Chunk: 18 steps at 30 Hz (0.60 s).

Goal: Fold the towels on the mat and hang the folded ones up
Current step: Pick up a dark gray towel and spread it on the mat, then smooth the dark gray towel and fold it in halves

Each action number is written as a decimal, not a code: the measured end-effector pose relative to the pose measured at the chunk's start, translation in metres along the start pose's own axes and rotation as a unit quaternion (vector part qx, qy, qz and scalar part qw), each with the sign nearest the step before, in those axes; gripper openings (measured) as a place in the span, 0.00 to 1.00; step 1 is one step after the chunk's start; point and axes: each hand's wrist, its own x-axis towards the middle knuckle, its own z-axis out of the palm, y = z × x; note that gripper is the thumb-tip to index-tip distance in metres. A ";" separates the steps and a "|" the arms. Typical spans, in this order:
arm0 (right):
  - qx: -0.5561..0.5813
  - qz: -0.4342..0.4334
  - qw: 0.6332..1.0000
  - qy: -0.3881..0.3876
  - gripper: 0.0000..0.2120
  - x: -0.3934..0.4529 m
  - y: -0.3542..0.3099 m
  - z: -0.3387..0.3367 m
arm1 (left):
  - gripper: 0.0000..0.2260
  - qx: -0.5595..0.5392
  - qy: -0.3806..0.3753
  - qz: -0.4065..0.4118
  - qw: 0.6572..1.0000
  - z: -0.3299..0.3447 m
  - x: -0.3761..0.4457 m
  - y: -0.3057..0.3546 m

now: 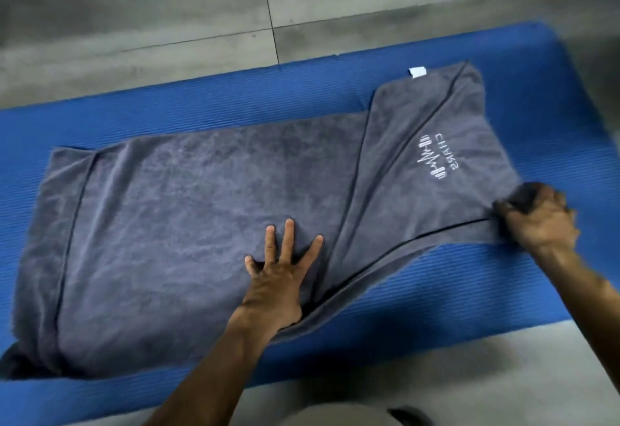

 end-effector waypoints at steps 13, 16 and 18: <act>0.242 0.075 0.967 0.030 0.04 0.025 0.067 -0.037 | 0.16 0.032 0.276 0.176 0.944 0.091 -0.052 -0.009; 0.198 0.081 0.976 0.033 0.04 0.025 0.082 -0.046 | 0.22 0.023 0.232 0.196 0.952 0.084 -0.047 -0.001; 0.098 0.083 0.991 0.029 0.12 0.029 0.100 -0.040 | 0.24 0.010 0.209 0.180 0.961 0.079 -0.046 0.004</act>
